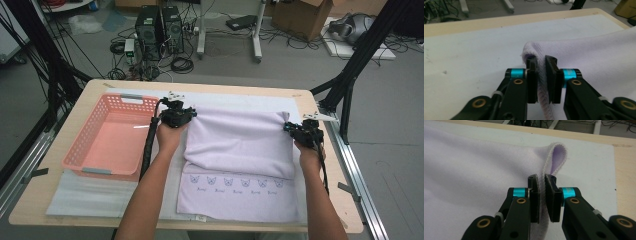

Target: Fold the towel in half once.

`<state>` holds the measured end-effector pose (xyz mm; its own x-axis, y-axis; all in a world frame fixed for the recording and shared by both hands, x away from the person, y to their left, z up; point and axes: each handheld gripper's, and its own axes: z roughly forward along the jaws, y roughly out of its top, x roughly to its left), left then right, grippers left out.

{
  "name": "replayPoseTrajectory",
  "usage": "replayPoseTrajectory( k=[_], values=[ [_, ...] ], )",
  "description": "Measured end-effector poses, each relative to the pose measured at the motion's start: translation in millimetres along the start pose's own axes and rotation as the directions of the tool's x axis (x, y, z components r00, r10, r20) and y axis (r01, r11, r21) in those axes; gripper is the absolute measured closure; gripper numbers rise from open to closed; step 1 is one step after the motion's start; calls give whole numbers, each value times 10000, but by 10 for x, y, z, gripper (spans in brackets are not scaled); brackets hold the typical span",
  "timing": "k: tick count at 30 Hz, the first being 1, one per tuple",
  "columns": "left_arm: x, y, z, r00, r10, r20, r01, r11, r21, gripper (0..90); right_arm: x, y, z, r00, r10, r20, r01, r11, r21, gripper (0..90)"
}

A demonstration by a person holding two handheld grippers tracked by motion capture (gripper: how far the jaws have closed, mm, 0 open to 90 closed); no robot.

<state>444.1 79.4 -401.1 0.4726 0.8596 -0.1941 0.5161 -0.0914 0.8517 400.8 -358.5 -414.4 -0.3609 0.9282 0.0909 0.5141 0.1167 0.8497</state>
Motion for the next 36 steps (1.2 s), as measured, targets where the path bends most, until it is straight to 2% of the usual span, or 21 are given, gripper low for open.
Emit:
replayPoseTrajectory(
  k=[1, 4, 7, 9, 12, 14, 17, 18, 23, 29, 33, 36],
  values=[
    [-5, -13, -15, 10000, -64, 33, 65, 10000, -65, 686, 0, -6, 8, 9999, 127, 0, -127, 9999, 67, 785],
    [-35, -67, -69, 9998, -36, 204, 38, 9999, -108, 624, -4, -14, -9, 9993, 367, 2, -367, 9993, 87, 682],
    [-74, -98, -133, 9988, -28, 489, 22, 9999, 132, 599, 6, 13, -86, 9998, 219, 13, -219, 9997, -55, 663],
    [-117, -130, -214, 9982, 108, 587, -84, 9991, -410, 587, 27, 27, -150, 9999, 151, -47, -150, 9999, 44, 644],
    [-155, -204, -311, 9969, 70, 783, -35, 9990, -450, 573, 49, 13, -256, 9998, -47, -209, 48, 10000, 75, 627],
    [-175, -288, -388, 9961, 52, 881, 5, 9979, -643, 562, 70, -16, -332, 9993, -45, -383, 51, 9999, 145, 613],
    [-206, -426, -497, 9949, 89, 1004, -26, 9980, -625, 543, 112, -80, -452, 9984, -297, -485, 311, 9991, 296, 602],
    [-219, -468, -530, 9947, 177, 1018, -115, 9980, -614, 537, 127, -106, -495, 9982, -321, -509, 338, 9989, 335, 598],
    [-267, -663, -744, 9923, 175, 1230, -64, 9959, -898, 514, 180, -266, -725, 9966, -373, -736, 387, 9991, 175, 590],
    [-327, -880, -961, 9882, 314, 1498, -162, 9947, -1014, 505, 258, -559, -986, 9946, -613, -841, 633, 9978, 208, 609],
    [-366, -1032, -1045, 9876, 308, 1542, -172, 9959, -884, 506, 309, -770, -1119, 9939, -600, -926, 637, 9972, 380, 648],
    [-384, -1129, -1083, 9875, 350, 1536, -244, 9972, -702, 506, 361, -904, -1216, 9917, -756, -1041, 816, 9951, 550, 700]
  ],
)
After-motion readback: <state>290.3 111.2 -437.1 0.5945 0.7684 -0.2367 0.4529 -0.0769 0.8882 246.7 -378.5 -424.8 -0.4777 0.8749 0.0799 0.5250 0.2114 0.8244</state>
